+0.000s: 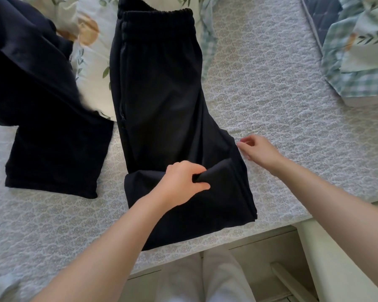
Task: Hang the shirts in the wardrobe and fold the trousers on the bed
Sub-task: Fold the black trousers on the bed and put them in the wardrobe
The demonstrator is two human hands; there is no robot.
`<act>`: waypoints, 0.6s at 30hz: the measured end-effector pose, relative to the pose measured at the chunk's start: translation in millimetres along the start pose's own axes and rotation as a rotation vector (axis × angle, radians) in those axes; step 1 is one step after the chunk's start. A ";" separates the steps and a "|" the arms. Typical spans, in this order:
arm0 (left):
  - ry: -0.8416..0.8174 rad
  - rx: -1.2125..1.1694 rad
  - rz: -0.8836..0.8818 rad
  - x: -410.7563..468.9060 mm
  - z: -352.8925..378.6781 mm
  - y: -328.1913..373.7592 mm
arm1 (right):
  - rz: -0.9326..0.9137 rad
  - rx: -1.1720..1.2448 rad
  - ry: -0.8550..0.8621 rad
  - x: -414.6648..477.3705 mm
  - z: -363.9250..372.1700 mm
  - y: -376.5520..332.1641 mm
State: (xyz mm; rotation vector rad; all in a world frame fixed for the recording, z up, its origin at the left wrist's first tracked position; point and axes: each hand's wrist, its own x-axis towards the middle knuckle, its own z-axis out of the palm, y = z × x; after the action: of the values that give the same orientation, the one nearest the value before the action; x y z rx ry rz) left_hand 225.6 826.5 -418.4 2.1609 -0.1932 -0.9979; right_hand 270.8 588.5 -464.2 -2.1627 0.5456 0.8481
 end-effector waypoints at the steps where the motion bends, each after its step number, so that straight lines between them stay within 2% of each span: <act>1: 0.013 -0.033 0.030 -8.1 -0.7 -2.9 | 0.002 0.007 -0.011 5.8 2.2 -7.4; 4: 0.082 -0.099 0.126 -27.9 -1.2 -10.8 | -0.008 0.051 -0.117 13.0 11.3 -25.9; 8: 0.145 -0.125 0.132 -35.1 4.1 -23.4 | -0.048 0.054 -0.243 11.6 18.3 -30.8; 11: 0.173 -0.135 0.124 -34.9 6.2 -23.8 | -0.064 0.071 -0.153 9.5 11.0 -25.5; 14: 0.184 -0.154 0.115 -33.4 4.3 -19.6 | 0.023 0.080 -0.074 6.6 -2.7 -12.8; 18: 0.166 -0.146 0.134 -30.9 0.2 -10.4 | 0.047 -0.091 0.019 3.2 -2.7 -10.8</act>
State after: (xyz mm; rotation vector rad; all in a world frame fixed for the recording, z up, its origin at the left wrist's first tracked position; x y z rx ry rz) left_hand 202.5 846.7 -407.0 2.0561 -0.1770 -0.7303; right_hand 280.7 592.9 -459.9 -2.2502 0.5800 0.8938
